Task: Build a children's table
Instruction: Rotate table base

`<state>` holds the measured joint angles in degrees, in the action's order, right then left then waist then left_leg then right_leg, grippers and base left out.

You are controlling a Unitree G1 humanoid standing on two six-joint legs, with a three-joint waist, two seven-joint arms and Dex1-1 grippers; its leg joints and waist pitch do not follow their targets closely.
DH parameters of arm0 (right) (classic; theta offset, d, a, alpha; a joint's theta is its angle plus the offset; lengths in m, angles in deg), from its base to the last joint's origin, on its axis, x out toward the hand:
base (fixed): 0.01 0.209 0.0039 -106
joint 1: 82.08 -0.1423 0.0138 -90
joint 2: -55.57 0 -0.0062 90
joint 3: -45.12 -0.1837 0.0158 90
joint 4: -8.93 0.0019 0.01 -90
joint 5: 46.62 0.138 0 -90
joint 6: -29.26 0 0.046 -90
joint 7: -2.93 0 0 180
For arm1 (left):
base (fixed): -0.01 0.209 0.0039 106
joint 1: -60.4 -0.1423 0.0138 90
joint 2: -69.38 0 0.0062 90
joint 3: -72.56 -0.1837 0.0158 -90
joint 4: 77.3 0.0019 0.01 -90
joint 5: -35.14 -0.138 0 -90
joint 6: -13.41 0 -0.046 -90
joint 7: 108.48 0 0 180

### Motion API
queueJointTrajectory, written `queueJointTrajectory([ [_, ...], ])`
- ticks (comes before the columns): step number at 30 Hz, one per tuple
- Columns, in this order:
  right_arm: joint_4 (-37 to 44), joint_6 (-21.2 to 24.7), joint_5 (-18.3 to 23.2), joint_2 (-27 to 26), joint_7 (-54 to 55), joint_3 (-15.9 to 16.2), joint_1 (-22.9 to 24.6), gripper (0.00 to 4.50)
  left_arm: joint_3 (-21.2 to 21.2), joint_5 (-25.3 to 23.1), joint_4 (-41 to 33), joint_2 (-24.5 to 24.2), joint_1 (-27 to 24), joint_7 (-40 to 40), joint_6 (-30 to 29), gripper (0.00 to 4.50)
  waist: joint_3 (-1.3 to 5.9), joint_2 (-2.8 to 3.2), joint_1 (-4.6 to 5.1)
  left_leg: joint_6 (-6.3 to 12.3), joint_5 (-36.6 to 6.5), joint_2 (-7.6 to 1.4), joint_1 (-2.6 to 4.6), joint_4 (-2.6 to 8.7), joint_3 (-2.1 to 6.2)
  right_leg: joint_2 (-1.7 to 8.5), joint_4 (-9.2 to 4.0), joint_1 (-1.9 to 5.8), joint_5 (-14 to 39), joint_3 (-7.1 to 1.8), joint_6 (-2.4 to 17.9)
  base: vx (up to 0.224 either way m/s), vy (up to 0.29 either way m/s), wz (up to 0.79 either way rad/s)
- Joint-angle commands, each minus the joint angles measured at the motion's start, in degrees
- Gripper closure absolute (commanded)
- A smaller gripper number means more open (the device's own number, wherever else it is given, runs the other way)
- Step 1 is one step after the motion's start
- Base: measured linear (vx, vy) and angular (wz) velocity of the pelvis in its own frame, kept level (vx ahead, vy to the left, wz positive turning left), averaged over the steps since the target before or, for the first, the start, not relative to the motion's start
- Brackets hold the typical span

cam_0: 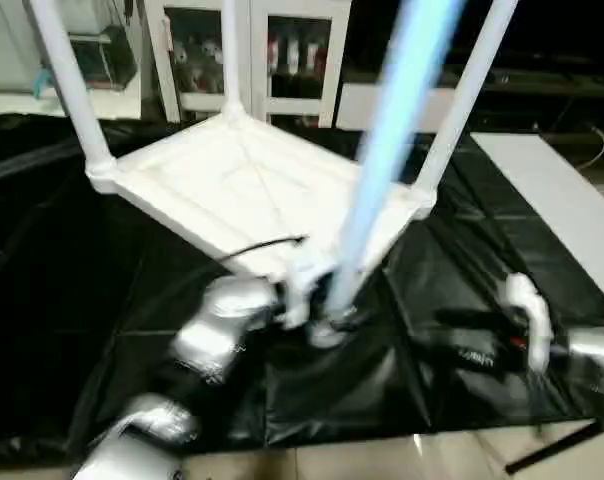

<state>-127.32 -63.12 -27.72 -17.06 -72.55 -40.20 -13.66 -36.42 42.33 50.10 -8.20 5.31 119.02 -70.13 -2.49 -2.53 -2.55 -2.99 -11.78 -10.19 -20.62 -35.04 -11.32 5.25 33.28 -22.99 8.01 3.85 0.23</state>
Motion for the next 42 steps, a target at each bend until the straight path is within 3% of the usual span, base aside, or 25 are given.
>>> queueJointTrajectory([
  [1, -5.3, -4.6, -2.4, -0.4, 1.3, -0.3, -0.6, 0.68, 0.8, -1.1, 1.2, 0.1, 1.2, -2.5, 2.5, 0.07, 3.83, -0.53, 0.0, 4.25, -13.9, -3.18, 0.33, 3.97, 1.49, 3.45, -3.96, 2.62, 17.8, -1.79, 14.3, 0.0, 0.0, 0.0],
  [3, -7.6, -7.2, -3.5, -1.4, 2.8, -0.8, -0.6, 0.68, 1.6, -0.8, 1.3, -0.1, 1.4, -2.6, 3.2, 0.07, 3.93, -0.41, -0.1, 5.23, -12.1, -3.24, 0.04, 4.01, 1.48, 3.51, -3.5, 2.77, 15.4, -1.79, 14.8, 0.0, 0.0, 0.0],
  [5, -11.5, -10.2, -5.1, -3.0, 8.6, -1.6, -1.3, 0.68, 3.9, 2.1, -1.8, -1.7, -0.1, 1.8, 4.0, 0.07, 4.15, -0.81, -0.15, 6.01, -10.7, -3.22, 0.03, 3.84, 1.34, 3.53, -3.18, 2.76, 13.9, -1.78, 15.2, 0.0, 0.0, 0.0],
  [6, -12.7, -10.9, -5.5, -3.4, 10.5, -1.7, -1.7, 0.68, 4.7, 3.3, -3.1, -2.2, -0.8, 3.6, 3.8, 0.07, 3.91, -0.52, 0.0, 6.18, -10.4, -3.25, -0.2, 4.09, 1.4, 3.57, -3.14, 2.79, 14.5, -1.72, 15.4, 0.0, 0.0, 0.0],
  [10, -17.4, -13.1, -5.3, -5.5, 17.4, -3.5, -4.3, 0.68, 6.2, 6.9, -7.8, -4.5, -3.4, 8.6, 2.9, 0.07, 3.5, -0.14, 0.37, 4.25, -14.8, -3.49, 0.39, 4.35, 1.29, 3.46, -3.55, 2.07, 19.9, -1.75, 15.2, 0.0, 0.0, 0.0],
  [12, -19.5, -14.9, -4.5, -6.3, 17.8, -4.7, -5.4, 0.68, 6.6, 7.9, -9.0, -5.2, -4.1, 9.6, 2.7, 0.07, 3.34, -0.1, 0.25, 3.1, -18.1, -3.52, 0.94, 4.4, 1.06, 3.24, -4.1, 1.52, 23.2, -1.77, 13.9, 0.0, 0.0, 0.0],
  [13, -16.8, -16.3, -2.9, -7.7, 17.9, -6.5, -4.8, 0.68, 6.9, 9.6, -11.1, -6.1, -5.2, 10.5, 1.1, 0.07, 3.3, 0.0, 0.22, 2.9, -18.7, -3.55, 1.03, 4.41, 1.07, 3.24, -4.03, 1.45, 23.4, -1.78, 13.9, 0.0, 0.0, 0.0],
  [14, -12.9, -16.8, -1.4, -8.8, 18.9, -8.2, -3.7, 0.68, 7.0, 10.8, -12.8, -6.9, -6.0, 11.4, -0.4, 0.07, 3.29, -0.23, 0.05, 2.74, -18.8, -3.67, 0.65, 4.63, 1.18, 3.45, -3.8, 1.83, 23.6, -1.82, 13.3, 0.0, 0.0, 0.0],
  [16, -0.9, -14.0, 0.5, -11.2, 25.3, -10.3, -1.4, 0.68, 7.8, 11.8, -15.0, -8.5, -7.5, 12.7, -2.1, 0.07, 3.22, 0.07, -0.15, 2.76, -17.7, -3.86, 0.38, 5.19, 1.34, 3.32, -3.59, 2.0, 22.5, -1.97, 12.1, 0.0, 0.0, 0.0],
  [17, 6.6, -10.8, 1.1, -12.8, 29.9, -10.6, -1.3, 0.68, 8.6, 11.1, -14.5, -9.2, -7.7, 12.1, -1.5, 0.07, 3.33, -0.16, 0.27, 2.28, -17.1, -3.65, 0.25, 5.34, 1.5, 3.1, -3.24, 1.97, 21.6, -2.07, 11.3, 0.0, 0.0, 0.0],
  [18, 12.4, -7.3, 2.1, -14.2, 32.2, -10.0, -1.5, 0.68, 9.3, 10.3, -13.9, -9.9, -8.0, 11.7, -0.8, 0.07, 3.31, 0.15, 0.33, 2.11, -16.6, -3.49, 0.22, 5.38, 1.64, 3.02, -3.29, 2.05, 21.5, -2.08, 11.0, 0.0, 0.0, 0.0],
  [20, 18.2, -6.4, 0.2, -15.4, 33.3, -7.2, -1.8, 0.68, 10.4, 9.3, -12.3, -10.8, -7.8, 10.2, -0.2, 0.07, 3.27, 0.31, 0.53, 1.8, -16.8, -3.41, 0.37, 5.29, 1.5, 3.12, -3.54, 1.71, 22.2, -2.27, 10.2, 0.0, 0.0, 0.0],
  [22, 21.1, -5.4, -2.5, -17.9, 37.9, -5.6, -3.8, 0.68, 11.9, 7.2, -9.4, -11.7, -7.1, 6.5, 2.0, 0.07, 3.18, 1.0, 0.87, 0.49, -18.8, -3.08, 0.49, 5.19, 1.42, 2.92, -3.81, 1.27, 24.1, -2.26, 9.4, 0.0, 0.0, 0.0],
  [23, 21.3, -5.2, -3.1, -18.6, 39.0, -5.6, -4.4, 0.68, 12.2, 6.8, -8.8, -11.9, -7.0, 5.7, 2.5, 0.07, 3.22, 0.93, 0.89, 0.12, -18.8, -2.98, 0.35, 5.25, 1.52, 2.95, -3.83, 1.37, 24.6, -2.24, 9.0, 0.0, 0.0, 0.0],
  [24, 21.3, -5.2, -3.1, -18.6, 39.0, -5.6, -4.4, 0.68, 12.2, 6.8, -8.8, -11.9, -7.0, 5.7, 2.5, 0.07, 3.35, 1.17, 0.94, -0.47, -19.0, -2.97, 0.52, 5.26, 1.52, 3.02, -3.85, 1.24, 25.0, -2.3, 8.6, 0.0, 0.0, 0.0],
  [25, 23.3, -2.0, -3.5, -21.7, 44.4, -6.4, -7.1, 0.68, 13.6, 6.7, -8.1, -12.6, -7.0, 3.0, 2.1, 0.07, 3.21, 2.35, 0.96, -1.26, -19.3, -3.01, 0.68, 5.43, 1.64, 2.85, -3.8, 0.97, 23.8, -2.4, 9.2, 0.0, 0.0, 0.0],
  [26, 26.0, 0.4, -4.1, -23.1, 43.5, -4.1, -8.3, 0.68, 15.0, 7.6, -7.8, -12.8, -6.8, 1.5, 1.0, 0.07, 3.33, 1.98, 1.14, -1.5, -19.7, -2.97, 0.64, 5.46, 1.61, 2.73, -3.71, 1.06, 23.1, -2.3, 9.5, 0.0, 0.0, 0.0],
  [27, 26.4, 0.7, -4.1, -23.1, 43.5, -3.9, -8.3, 0.68, 15.0, 7.7, -7.8, -12.8, -6.8, 1.4, 0.9, 0.07, 3.54, 2.13, 1.01, -1.66, -19.0, -3.01, 0.54, 5.43, 1.64, 2.64, -3.32, 1.35, 20.0, -2.33, 10.2, 0.0, 0.0, 0.0],
  [30, 33.5, 7.5, -5.1, -24.1, 44.5, 0.1, -7.4, 0.68, 16.4, 7.8, -7.7, -12.8, -6.7, -0.5, -0.5, 0.07, 3.48, 2.43, 0.52, -0.51, -14.7, -3.05, 0.49, 5.33, 1.38, 2.54, -2.51, 1.65, 12.7, -2.56, 12.0, 0.0, 0.0, 0.0],
  [35, 32.7, 9.8, -8.3, -22.7, 48.7, -0.4, -5.3, 0.68, 15.3, 7.5, -7.7, -11.5, -6.8, 0.6, -0.1, 0.07, 3.63, 2.45, 0.33, 0.0, -10.8, -2.88, 0.51, 5.02, 0.95, 2.74, -2.03, 1.87, 7.2, -2.69, 13.7, 0.0, 0.0, 0.0],
  [36, 31.9, 10.9, -9.2, -21.9, 50.6, -1.9, -5.2, 0.68, 14.5, 7.3, -7.6, -11.3, -6.7, 2.1, 0.7, 0.07, 3.58, 2.07, 0.32, 0.24, -10.4, -2.85, 0.36, 5.02, 0.94, 2.81, -2.04, 2.02, 7.6, -2.75, 13.7, 0.0, 0.0, 0.0],
  [38, 32.0, 12.0, -9.5, -20.9, 51.0, -3.0, -5.0, 0.68, 13.7, 8.0, -8.3, -11.1, -6.9, 4.1, 0.2, 0.07, 3.45, 2.13, 0.31, -0.02, -11.6, -2.79, 0.42, 5.07, 0.9, 2.91, -2.38, 1.96, 10.4, -2.78, 13.2, 0.0, 0.0, 0.0],
  [40, 32.6, 13.4, -8.9, -19.7, 50.7, -3.6, -4.6, 0.68, 13.1, 8.9, -9.2, -10.8, -7.0, 6.5, -1.0, 0.07, 3.3, 1.64, 0.32, -0.07, -13.3, -2.81, 0.4, 5.12, 0.93, 3.1, -2.7, 1.97, 14.1, -2.87, 12.2, 0.0, 0.0, 0.0],
  [41, 32.4, 13.5, -8.6, -19.3, 51.0, -4.3, -4.5, 0.68, 12.8, 9.1, -9.4, -10.8, -7.0, 7.4, -1.2, 0.07, 3.15, 1.75, 0.29, -0.19, -14.2, -2.85, 0.48, 5.19, 0.96, 3.19, -3.05, 1.86, 16.6, -2.89, 11.6, 0.0, 0.0, 0.0],
  [42, 32.0, 13.8, -7.9, -18.4, 51.4, -5.7, -4.3, 0.68, 12.0, 9.4, -10.0, -10.9, -7.0, 9.2, -1.6, 0.07, 3.11, 1.26, 0.3, -0.16, -14.7, -2.85, 0.46, 5.19, 1.03, 3.29, -3.13, 1.84, 18.6, -2.89, 10.9, 0.0, 0.0, 0.0],
])
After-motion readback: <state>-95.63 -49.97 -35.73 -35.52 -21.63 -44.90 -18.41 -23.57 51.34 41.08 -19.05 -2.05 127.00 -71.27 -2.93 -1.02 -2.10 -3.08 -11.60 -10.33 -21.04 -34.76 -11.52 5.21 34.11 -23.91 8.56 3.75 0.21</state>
